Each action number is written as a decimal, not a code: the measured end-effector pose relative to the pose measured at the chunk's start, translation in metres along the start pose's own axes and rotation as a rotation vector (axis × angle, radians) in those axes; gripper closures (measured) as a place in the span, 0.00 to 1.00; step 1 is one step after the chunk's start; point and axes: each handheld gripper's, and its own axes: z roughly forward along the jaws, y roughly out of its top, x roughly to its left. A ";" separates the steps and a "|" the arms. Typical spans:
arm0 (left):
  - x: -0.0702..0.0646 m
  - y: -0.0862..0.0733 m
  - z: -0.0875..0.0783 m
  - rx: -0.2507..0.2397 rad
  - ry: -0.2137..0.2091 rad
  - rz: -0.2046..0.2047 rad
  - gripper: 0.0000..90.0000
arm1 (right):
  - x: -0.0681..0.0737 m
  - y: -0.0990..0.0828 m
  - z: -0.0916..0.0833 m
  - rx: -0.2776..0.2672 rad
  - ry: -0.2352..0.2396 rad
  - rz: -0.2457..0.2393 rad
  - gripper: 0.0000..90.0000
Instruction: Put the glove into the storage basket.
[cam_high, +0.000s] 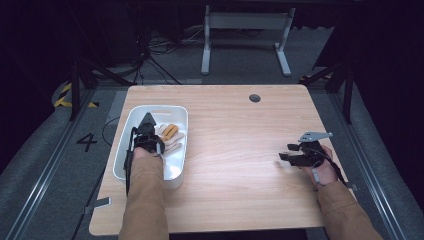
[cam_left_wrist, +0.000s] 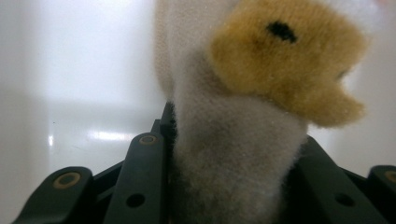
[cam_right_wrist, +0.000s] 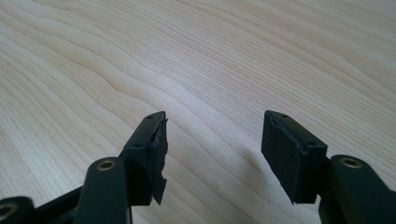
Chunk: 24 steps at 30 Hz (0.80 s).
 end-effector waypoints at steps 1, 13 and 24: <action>0.000 0.000 0.001 0.004 -0.006 -0.002 0.71 | 0.000 0.000 0.000 -0.001 0.000 0.004 0.46; -0.001 0.004 0.005 0.091 -0.064 -0.033 0.29 | -0.001 -0.001 0.001 0.007 0.001 0.008 0.45; -0.005 0.005 0.008 0.128 -0.033 -0.019 0.19 | -0.001 -0.001 0.001 0.001 0.007 0.012 0.44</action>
